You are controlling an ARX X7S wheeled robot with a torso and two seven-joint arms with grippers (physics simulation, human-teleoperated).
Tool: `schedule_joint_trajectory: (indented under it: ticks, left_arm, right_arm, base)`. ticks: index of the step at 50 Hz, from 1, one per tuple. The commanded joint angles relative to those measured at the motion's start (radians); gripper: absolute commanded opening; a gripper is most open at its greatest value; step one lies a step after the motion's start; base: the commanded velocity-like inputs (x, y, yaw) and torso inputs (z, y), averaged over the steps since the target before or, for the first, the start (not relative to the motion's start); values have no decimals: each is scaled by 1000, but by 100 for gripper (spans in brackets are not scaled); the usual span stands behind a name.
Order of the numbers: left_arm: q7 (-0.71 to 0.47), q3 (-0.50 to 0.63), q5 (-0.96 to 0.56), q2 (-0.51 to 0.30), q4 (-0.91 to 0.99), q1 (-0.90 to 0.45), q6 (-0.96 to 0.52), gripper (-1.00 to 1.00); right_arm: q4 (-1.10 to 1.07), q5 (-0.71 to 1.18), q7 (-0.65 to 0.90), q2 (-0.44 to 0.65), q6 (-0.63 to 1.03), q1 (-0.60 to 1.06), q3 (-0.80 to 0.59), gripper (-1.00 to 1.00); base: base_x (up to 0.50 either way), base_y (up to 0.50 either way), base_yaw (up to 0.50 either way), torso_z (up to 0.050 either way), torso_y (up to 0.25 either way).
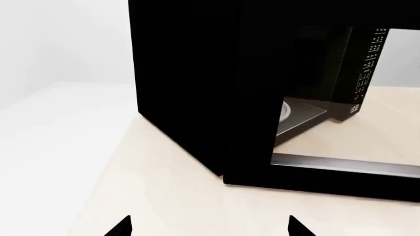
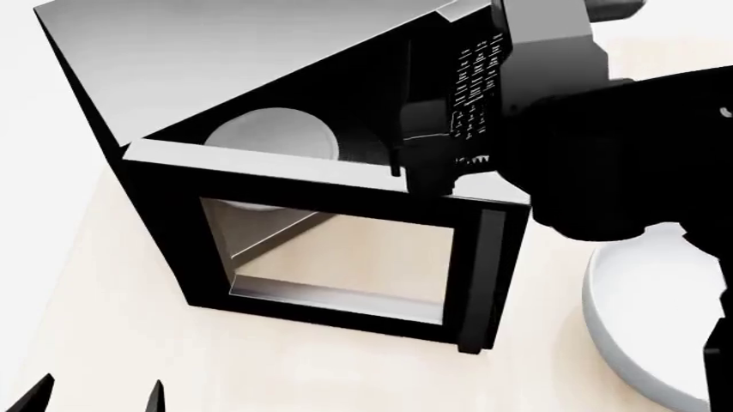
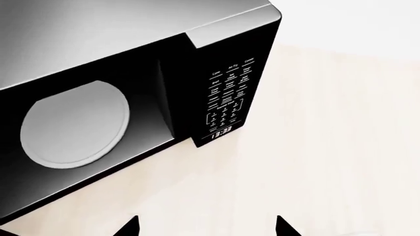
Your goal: Open the microwave.
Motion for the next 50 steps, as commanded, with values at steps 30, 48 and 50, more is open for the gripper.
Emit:
schedule_joint_trajectory:
  ticks: [30,48,50]
  left_arm:
    - [-10,7,0,-7,4,1,3,100]
    - [-13,11,-2,-8,0,-4,3,100]
    - [-13,11,-2,-8,0,-4,3,100]
  right_arm:
    - [-108,248,77,40,42,-110,30,100]
    - [-183,335,58,52,15,-176,59,100]
    - [-186,338,54,52,13,-178,60,100]
  base:
    - [0,0,0,-1,-2]
    - [0,0,0,-1,-3]
    - [0,1,3,0,0]
